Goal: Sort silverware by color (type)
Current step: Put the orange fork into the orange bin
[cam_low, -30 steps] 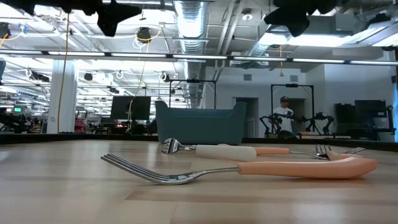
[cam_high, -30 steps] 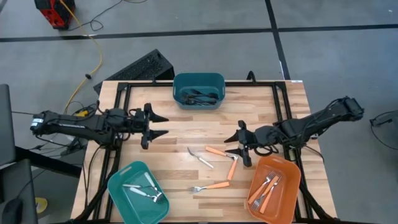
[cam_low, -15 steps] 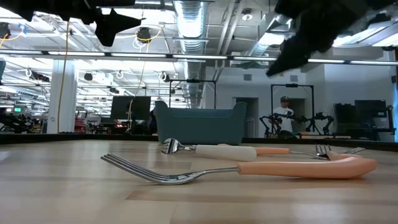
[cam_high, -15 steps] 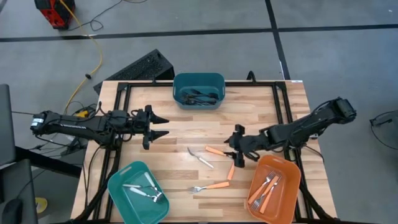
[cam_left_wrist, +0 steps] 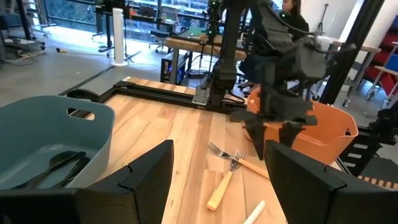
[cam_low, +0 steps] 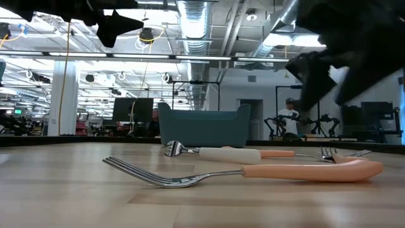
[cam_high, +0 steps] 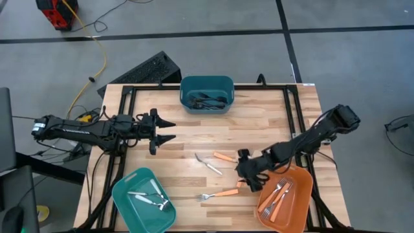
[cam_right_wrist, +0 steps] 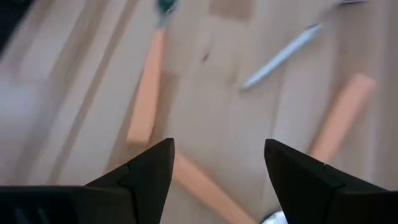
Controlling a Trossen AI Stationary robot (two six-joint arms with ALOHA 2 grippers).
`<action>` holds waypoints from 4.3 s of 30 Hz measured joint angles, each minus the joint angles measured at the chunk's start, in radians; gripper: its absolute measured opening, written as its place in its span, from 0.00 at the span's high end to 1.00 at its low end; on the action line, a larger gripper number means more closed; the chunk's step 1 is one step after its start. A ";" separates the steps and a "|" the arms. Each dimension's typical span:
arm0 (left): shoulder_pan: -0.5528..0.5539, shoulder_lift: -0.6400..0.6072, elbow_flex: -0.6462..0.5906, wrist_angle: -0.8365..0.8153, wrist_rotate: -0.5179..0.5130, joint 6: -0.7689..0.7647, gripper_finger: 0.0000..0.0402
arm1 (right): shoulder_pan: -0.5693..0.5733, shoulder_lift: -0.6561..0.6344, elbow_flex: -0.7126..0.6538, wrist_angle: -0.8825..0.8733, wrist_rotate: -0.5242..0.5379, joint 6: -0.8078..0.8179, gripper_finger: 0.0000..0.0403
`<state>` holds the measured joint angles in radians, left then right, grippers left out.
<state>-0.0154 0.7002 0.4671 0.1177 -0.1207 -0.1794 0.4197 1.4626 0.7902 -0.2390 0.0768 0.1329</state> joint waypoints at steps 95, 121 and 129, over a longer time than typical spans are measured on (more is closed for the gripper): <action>0.000 0.000 0.000 0.012 -0.063 0.017 0.42 | -0.067 0.409 0.420 -0.590 0.000 -0.631 0.32; 0.000 0.000 0.000 0.008 -0.071 0.013 0.42 | -0.092 0.409 0.420 -0.515 0.005 -0.523 0.32; 0.000 0.000 0.000 0.008 -0.071 0.013 0.42 | -0.095 0.409 0.420 -0.509 -0.006 -0.523 0.32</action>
<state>-0.0154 0.6998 0.4671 0.1253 -0.1913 -0.1661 0.3244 1.8717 1.2098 -0.7477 0.0706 -0.3901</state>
